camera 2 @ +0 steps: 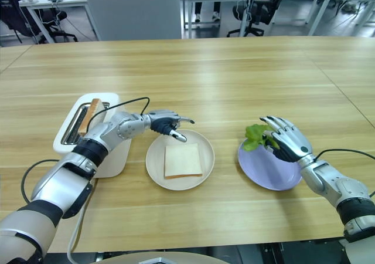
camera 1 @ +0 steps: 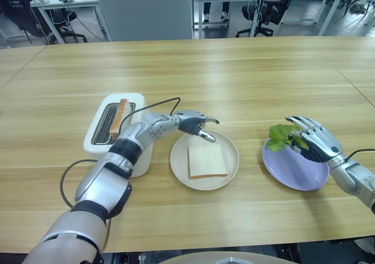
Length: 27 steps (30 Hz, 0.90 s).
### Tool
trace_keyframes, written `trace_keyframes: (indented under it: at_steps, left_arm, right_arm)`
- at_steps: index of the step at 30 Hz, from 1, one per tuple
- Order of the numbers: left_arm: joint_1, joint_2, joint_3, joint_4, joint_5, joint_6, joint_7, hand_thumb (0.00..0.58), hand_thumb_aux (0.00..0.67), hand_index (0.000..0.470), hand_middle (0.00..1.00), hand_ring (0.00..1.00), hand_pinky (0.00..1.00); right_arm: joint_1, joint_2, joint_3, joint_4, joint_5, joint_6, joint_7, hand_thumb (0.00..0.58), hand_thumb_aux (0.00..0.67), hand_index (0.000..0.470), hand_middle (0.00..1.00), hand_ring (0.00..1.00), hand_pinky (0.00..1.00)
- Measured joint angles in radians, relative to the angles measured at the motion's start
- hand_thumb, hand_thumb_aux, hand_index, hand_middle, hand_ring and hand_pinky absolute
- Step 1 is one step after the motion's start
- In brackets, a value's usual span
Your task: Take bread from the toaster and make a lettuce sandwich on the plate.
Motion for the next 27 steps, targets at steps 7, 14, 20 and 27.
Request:
trace_keyframes:
  at_steps: [7,14,20,27]
  left_arm:
    - [0.157,0.191,0.079,-0.427,0.158,0.213,0.05,0.0,0.0,0.0,0.0,0.0,0.0]
    - [0.359,0.373,0.281,-0.795,0.274,0.498,-0.078,0.0,0.0,0.0,0.0,0.0,0.0]
    - [0.471,0.404,0.402,-0.918,0.261,0.625,-0.173,0.0,0.0,0.0,0.0,0.0,0.0]
    - [0.566,0.414,0.445,-0.929,0.272,0.745,-0.247,0.0,0.0,0.0,0.0,0.0,0.0]
  right_arm:
    - [0.014,0.037,-0.048,-0.247,0.049,0.023,0.135,0.58,0.67,0.46,0.0,0.0,0.0]
    - [-0.048,0.209,0.008,-0.302,0.05,0.022,0.259,0.58,0.67,0.46,0.0,0.0,0.0]
    - [-0.124,0.313,0.102,-0.216,0.008,-0.025,0.302,0.58,0.67,0.46,0.0,0.0,0.0]
    - [-0.226,0.409,0.217,0.03,-0.059,-0.098,0.296,0.58,0.67,0.46,0.0,0.0,0.0]
